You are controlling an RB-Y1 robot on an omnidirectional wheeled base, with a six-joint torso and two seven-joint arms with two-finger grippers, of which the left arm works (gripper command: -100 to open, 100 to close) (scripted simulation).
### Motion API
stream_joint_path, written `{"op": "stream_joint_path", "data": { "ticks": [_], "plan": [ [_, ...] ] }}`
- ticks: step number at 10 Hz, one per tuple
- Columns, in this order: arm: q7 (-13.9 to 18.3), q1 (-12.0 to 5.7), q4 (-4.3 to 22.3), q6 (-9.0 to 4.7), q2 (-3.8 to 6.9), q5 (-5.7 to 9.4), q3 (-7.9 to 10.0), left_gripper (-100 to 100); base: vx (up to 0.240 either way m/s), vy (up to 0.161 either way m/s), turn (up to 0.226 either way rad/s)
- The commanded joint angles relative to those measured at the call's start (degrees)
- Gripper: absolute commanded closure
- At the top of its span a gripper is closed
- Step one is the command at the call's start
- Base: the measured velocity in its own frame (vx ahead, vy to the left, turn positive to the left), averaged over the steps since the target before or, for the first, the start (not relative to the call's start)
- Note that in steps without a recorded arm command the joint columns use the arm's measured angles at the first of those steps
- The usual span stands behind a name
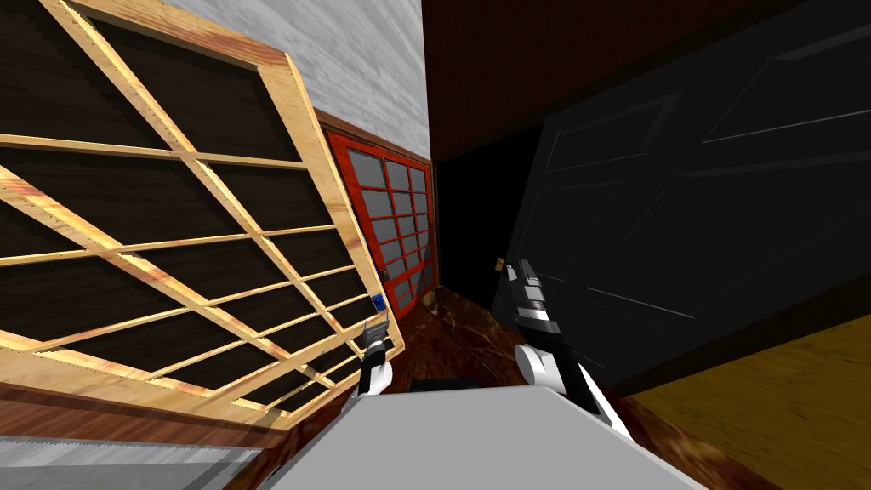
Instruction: Pull the door open
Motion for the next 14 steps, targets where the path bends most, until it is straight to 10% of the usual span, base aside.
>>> {"op": "stream_joint_path", "data": {
  "ticks": [1,6,14],
  "plan": [
    [2.6,-0.24,0.1,-0.11,-0.09,0.96,-0.44,-100,-0.064,0.015,-0.047],
    [6.4,-0.64,0.4,-0.32,-0.26,2.57,-1.19,-100,-0.059,0.009,-0.028],
    [15.9,3.13,2.3,-1.38,7.82,3.01,-1.46,-100,0.163,0.001,-0.05]
  ]
}}
